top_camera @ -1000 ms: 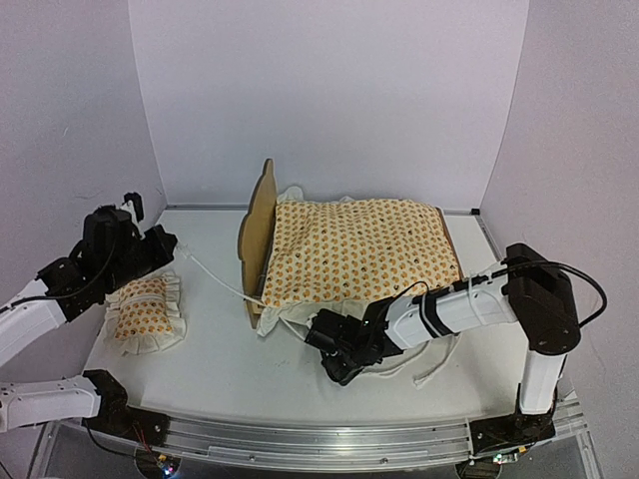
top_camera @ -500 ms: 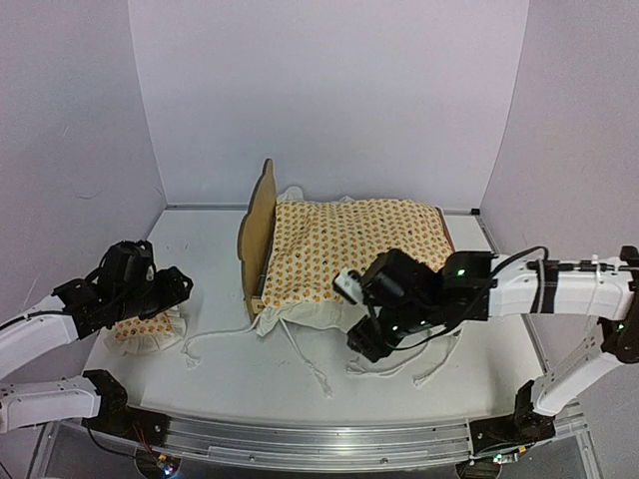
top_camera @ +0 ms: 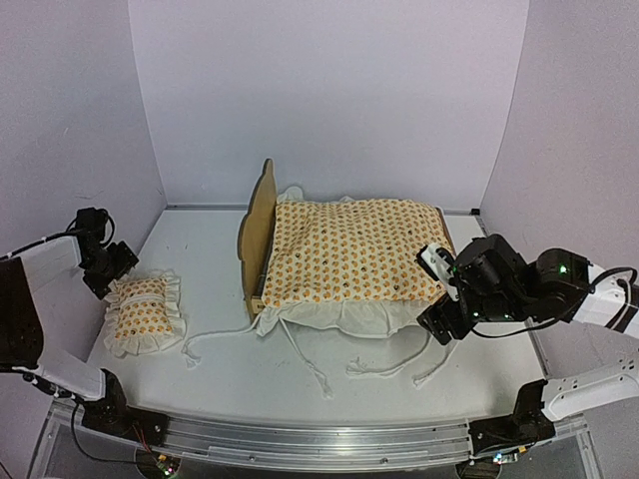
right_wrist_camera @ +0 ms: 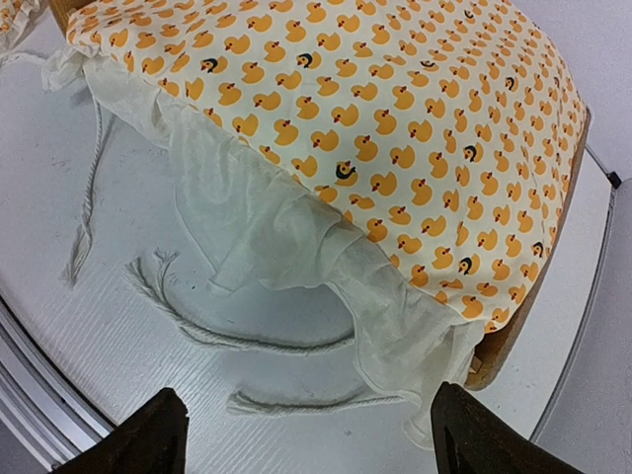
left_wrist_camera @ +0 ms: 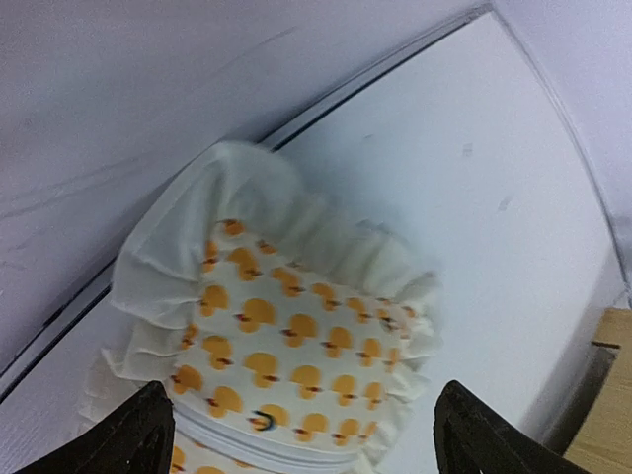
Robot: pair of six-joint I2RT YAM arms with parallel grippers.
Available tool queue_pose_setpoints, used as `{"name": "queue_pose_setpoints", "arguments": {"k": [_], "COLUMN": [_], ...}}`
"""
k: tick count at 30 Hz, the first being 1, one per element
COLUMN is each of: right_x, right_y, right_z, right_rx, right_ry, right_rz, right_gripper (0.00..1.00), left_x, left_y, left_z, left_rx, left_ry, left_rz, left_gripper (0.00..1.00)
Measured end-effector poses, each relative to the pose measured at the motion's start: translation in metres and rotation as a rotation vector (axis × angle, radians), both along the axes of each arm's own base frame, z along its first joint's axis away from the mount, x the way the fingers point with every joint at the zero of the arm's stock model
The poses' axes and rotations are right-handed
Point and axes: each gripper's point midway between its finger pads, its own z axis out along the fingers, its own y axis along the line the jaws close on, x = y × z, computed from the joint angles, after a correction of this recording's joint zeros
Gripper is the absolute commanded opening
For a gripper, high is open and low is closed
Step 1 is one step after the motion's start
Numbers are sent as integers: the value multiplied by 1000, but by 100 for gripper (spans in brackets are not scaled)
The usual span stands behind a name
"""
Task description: Set up the pet bed
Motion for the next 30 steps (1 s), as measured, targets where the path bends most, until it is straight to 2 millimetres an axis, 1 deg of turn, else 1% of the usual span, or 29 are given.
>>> {"name": "queue_pose_setpoints", "arguments": {"k": [1,2,3,4,6,9,10,12,13,14,16,18,21,24,25,28,30], "right_x": [-1,-3,-5,-7,-9,-12,-13,-14,-14,-15,-15,-15,-15,-15,-15,-14,-13], "right_y": [-2,-5,-8,-11,-14,-18,-18,-20,-20,-20,-18,-15,-11,-7,-6,-2,3], "right_z": [-1,-2,-4,-5,-5,1,3,6,6,6,3,-2,-9,-11,-11,-11,-11], "right_rx": [3,7,9,10,18,47,58,75,79,79,74,62,49,51,53,59,60], "right_ry": [-1,-3,-4,-3,-8,-22,-28,-36,-37,-35,-26,-8,14,23,24,28,37], "right_rz": [0,0,1,2,3,5,6,8,8,10,14,21,29,35,37,41,47], "right_gripper": [87,87,87,87,87,87,88,88,88,88,88,89,89,90,90,92,94], "left_x": [-7,-13,-19,-22,-23,-24,-26,-30,-31,-30,-27,-25,-25,-20,-17,-10,-1], "left_y": [9,11,20,23,21,15,12,6,0,-6,-15,-22,-29,-34,-35,-41,-48], "left_z": [-15,-28,-39,-47,-61,-78,-83,-92,-96,-100,-107,-109,-97,-67,-54,-11,26], "left_rx": [-21,-36,-46,-53,-60,-63,-60,-71,-90,-113,-145,-170,-185,-190,-187,-177,-184], "left_ry": [45,83,118,147,189,234,243,256,260,261,259,247,191,93,50,-79,-182], "left_rz": [34,47,80,89,77,51,42,15,-8,-31,-80,-100,-131,-154,-168,-215,-259], "left_gripper": [88,85,84,83,84,86,85,80,76,70,50,32,14,2,0,0,0]}}
